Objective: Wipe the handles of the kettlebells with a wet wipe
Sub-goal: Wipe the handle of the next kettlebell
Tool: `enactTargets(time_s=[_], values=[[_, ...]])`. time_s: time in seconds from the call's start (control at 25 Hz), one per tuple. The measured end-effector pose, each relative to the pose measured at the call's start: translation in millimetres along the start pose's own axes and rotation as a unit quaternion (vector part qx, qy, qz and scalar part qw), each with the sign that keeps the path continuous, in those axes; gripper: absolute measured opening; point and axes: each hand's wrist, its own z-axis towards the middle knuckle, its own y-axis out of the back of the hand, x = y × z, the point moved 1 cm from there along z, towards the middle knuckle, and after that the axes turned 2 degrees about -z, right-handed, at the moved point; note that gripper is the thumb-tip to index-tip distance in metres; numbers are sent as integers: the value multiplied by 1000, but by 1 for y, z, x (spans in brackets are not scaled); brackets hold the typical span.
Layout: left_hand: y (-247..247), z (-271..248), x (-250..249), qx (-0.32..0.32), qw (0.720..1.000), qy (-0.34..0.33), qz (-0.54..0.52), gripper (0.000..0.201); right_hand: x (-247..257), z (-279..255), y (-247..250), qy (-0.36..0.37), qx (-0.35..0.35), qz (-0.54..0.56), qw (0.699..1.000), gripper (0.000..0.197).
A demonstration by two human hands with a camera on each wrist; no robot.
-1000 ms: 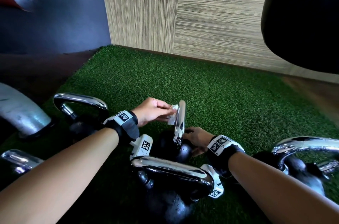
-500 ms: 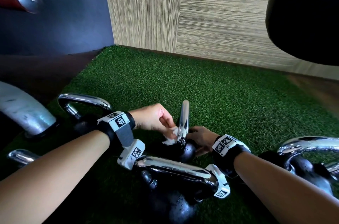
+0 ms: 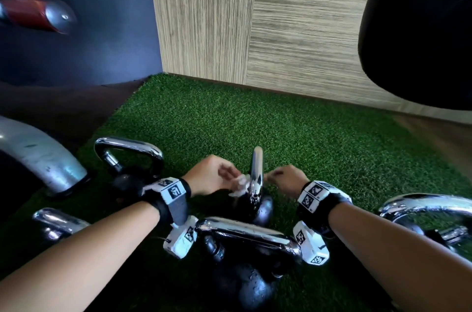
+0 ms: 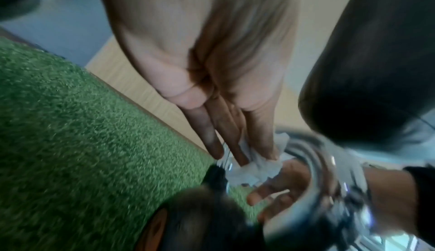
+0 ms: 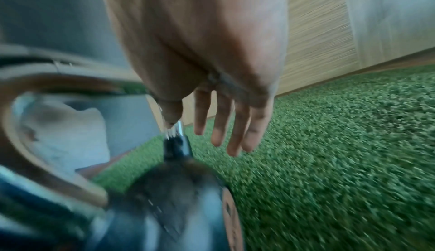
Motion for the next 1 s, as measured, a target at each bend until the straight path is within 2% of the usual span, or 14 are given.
enactTargets(time_s=[0.08,0.12,0.16,0.24,0.32,0.4,0.56,0.68,0.76,0.84,0.88,0.92,1.0], values=[[21,0,-7,-58,997,-1,-43,41,14,-5,20,39,-88,80,992,16],[31,1,-14,-74,995,-4,-63,46,23,-9,29,63,-95,147,983,18],[39,1,-22,-82,994,-11,-71,45,32,-13,37,86,-73,213,971,22],[48,4,-35,-83,994,-27,-69,37,49,-22,47,114,15,317,941,31],[51,6,-46,-80,994,-38,-66,36,56,-26,50,111,81,381,914,35],[49,7,-53,-78,995,-33,-57,46,58,-25,49,100,94,403,905,36],[43,9,-69,-69,996,-55,-12,76,59,-21,43,69,74,395,913,36],[43,20,-68,-52,998,-43,19,86,53,-17,46,45,43,461,885,40],[38,24,-59,-20,992,-10,125,86,41,-11,52,29,-12,525,851,37],[22,26,-40,52,959,34,275,96,24,-4,54,9,-76,560,825,29],[10,25,-30,96,940,46,323,103,15,-1,51,-3,-98,562,821,26],[-3,24,-21,136,932,47,334,110,8,1,48,-16,-113,555,824,26],[-32,22,-4,184,941,23,284,115,-6,6,38,-39,-119,531,838,26]])
